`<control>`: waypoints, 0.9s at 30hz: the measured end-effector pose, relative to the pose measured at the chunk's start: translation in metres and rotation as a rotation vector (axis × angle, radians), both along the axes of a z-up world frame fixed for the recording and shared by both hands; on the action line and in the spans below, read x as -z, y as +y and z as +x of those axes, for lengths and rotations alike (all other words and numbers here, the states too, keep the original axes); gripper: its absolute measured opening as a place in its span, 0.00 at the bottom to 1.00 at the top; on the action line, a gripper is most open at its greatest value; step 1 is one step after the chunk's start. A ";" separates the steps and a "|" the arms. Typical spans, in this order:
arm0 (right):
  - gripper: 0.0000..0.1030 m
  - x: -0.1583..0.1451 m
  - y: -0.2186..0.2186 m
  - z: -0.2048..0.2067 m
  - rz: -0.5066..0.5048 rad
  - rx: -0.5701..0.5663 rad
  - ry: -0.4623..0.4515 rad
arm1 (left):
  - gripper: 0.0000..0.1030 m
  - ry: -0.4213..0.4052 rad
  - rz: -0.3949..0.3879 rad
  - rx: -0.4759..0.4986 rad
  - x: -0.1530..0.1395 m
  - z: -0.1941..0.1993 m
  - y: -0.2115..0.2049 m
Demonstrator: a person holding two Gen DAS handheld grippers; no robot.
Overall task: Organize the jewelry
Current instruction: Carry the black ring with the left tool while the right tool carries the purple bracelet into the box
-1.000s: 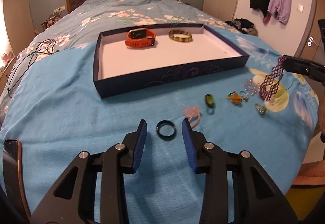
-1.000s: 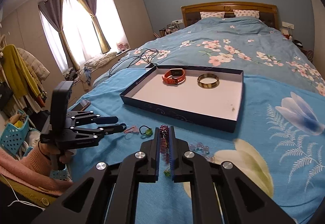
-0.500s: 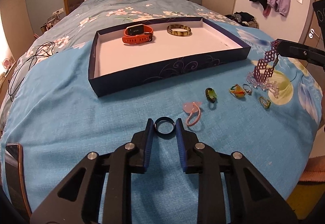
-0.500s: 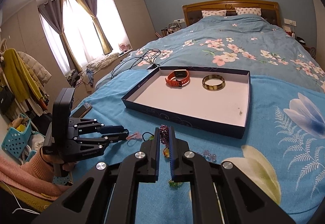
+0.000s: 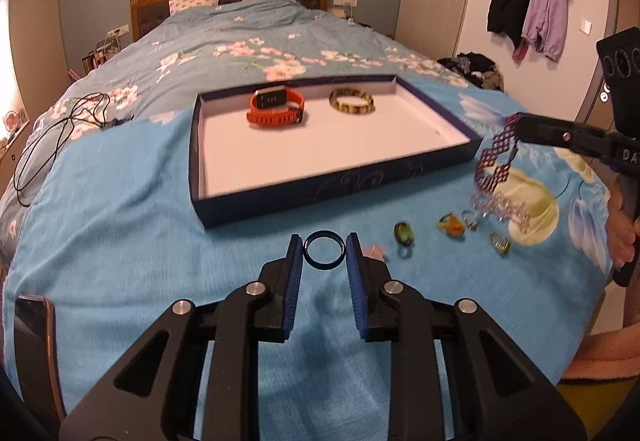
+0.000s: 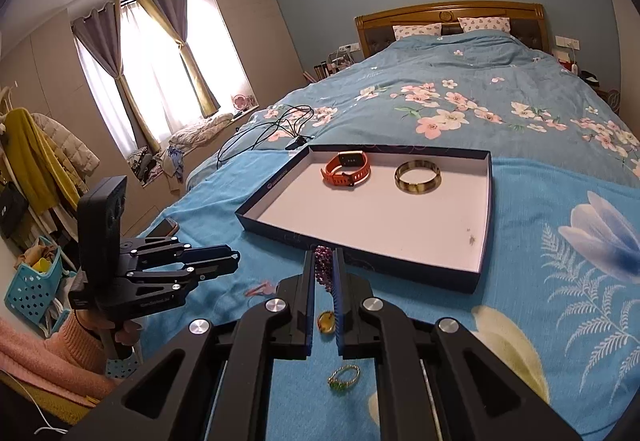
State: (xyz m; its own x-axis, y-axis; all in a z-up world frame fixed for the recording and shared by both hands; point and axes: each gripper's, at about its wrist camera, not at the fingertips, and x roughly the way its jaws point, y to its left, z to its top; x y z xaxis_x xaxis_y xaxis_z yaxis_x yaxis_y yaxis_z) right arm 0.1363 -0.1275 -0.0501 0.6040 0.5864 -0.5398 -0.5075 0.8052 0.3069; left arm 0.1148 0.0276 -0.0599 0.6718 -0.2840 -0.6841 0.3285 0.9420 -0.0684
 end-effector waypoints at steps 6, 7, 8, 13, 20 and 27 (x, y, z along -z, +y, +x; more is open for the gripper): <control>0.06 -0.008 0.002 0.011 0.010 0.009 -0.019 | 0.22 -0.047 -0.014 0.003 -0.016 0.008 0.000; 0.06 -0.009 0.002 0.012 0.010 0.011 -0.023 | 0.22 -0.050 -0.014 0.002 -0.018 0.010 -0.001; 0.06 -0.010 0.002 0.014 0.011 0.012 -0.026 | 0.22 -0.053 -0.015 0.000 -0.019 0.012 -0.001; 0.06 -0.016 0.000 0.026 0.020 0.029 -0.040 | 0.22 -0.057 -0.023 -0.001 -0.025 0.025 -0.001; 0.06 -0.019 -0.003 0.046 0.021 0.064 -0.041 | 0.22 -0.059 -0.024 -0.003 -0.030 0.046 -0.002; 0.06 -0.015 -0.005 0.071 0.013 0.099 -0.025 | 0.22 -0.051 -0.010 -0.011 -0.029 0.070 -0.007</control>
